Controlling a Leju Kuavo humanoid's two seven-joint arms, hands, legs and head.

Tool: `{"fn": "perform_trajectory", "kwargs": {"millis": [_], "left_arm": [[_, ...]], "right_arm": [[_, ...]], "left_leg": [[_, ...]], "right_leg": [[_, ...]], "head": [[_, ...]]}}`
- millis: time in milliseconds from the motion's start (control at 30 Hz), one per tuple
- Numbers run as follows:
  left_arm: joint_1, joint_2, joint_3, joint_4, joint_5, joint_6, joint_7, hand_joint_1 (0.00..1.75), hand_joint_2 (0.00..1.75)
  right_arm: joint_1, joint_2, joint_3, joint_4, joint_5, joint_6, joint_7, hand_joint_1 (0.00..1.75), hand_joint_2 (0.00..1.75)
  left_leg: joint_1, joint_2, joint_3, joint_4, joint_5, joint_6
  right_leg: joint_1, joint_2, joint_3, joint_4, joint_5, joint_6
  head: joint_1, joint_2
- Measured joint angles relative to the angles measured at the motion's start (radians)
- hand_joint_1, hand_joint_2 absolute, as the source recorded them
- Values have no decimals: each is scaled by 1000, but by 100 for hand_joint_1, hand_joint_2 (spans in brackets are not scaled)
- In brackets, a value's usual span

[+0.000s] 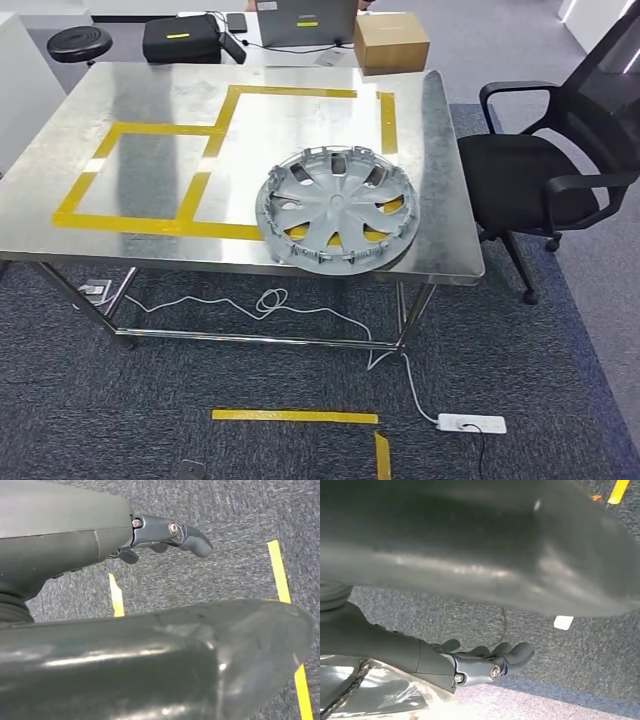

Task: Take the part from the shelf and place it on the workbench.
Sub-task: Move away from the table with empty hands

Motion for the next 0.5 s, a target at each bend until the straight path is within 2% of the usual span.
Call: {"fn": "perform_trajectory", "kwargs": {"millis": [33, 67, 100, 133, 167, 200, 267, 300, 333, 367, 400, 433, 467, 500], "left_arm": [[0, 0, 0, -1, 0, 1, 0, 0, 0], [0, 0, 0, -2, 0, 1, 0, 0, 0], [0, 0, 0, -2, 0, 2, 0, 0, 0], [1, 0, 0, -2, 0, 2, 0, 0, 0], [2, 0, 0, -2, 0, 2, 0, 0, 0], [4, 0, 0, -2, 0, 2, 0, 0, 0], [4, 0, 0, -2, 1, 3, 0, 0, 0], [4, 0, 0, -2, 2, 3, 0, 0, 0], [4, 1, 0, -2, 3, 3, 0, 0, 0], [4, 1, 0, -2, 4, 3, 0, 0, 0], [4, 1, 0, -3, 4, 3, 1, 0, 0], [4, 2, 0, -4, 5, 4, 2, 0, 0], [4, 2, -1, -6, 6, 4, 3, 0, 0], [4, 2, -1, -9, 7, 4, 5, 0, 0]], "right_arm": [[-1, 0, 0, 0, 0, 0, 0, 0, 0], [-1, 0, 0, 0, 0, 0, 0, 0, 0], [0, 0, 0, 1, 0, 1, 0, 0, 0], [1, 0, 0, 1, 0, 1, 0, 0, 0], [1, 0, 0, 1, -1, 1, 0, 0, 0], [1, 0, 0, 2, -1, 1, 1, 0, 0], [3, 0, 0, 2, -1, 2, 1, 0, 0], [3, 0, 0, 2, -1, 3, 2, 0, 0], [4, 0, 0, 2, -1, 4, 2, 0, 0], [4, 0, 0, 2, -1, 4, 2, 0, 0], [4, 0, 0, 2, -1, 5, 2, 0, 0], [3, 0, 0, 2, -2, 5, 2, 0, 0], [3, 0, 0, 2, -2, 5, 2, 0, 0], [3, 0, 0, 2, -3, 5, 2, 0, 0]], "left_leg": [[-1, 0, -4, 2, 7, -6], [-1, 1, -7, 3, 15, -12], [0, 0, -9, 3, 20, -18], [2, -1, -12, 9, 10, -24], [4, -2, -18, 29, -19, -30], [6, -2, -27, 67, -66, -36], [9, -3, -48, 187, -173, -45], [10, -3, -52, 244, -200, -48], [12, -3, -46, 276, -202, -49], [13, -3, -26, 278, -183, -50], [14, -3, 9, 241, -151, -50], [16, -3, 55, 179, -124, -48], [15, -3, 104, 104, -111, -45], [14, -4, 142, 40, -110, -39]], "right_leg": [[2, 1, 18, -35, -5, -5], [4, 1, 20, -47, -6, -10], [4, -1, 10, -47, 0, -17], [3, -4, 3, -47, 7, -24], [2, -6, -6, -48, 17, -32], [0, -9, -18, -49, 29, -39], [1, -12, -45, -46, 50, -44], [1, -14, -58, -43, 60, -44], [2, -15, -72, -39, 70, -42], [2, -16, -87, -34, 79, -41], [1, -17, -101, -27, 87, -39], [1, -17, -116, -20, 94, -36], [2, -17, -129, -11, 100, -31], [3, -17, -141, -5, 106, -26]], "head": [[-1, 0], [-1, 0], [-1, 0], [0, 0], [0, 0], [-1, 0], [-4, 0], [-4, 0], [-5, 0], [-5, 0], [-5, 0], [-6, 0], [-7, 0], [-8, 0]]}}
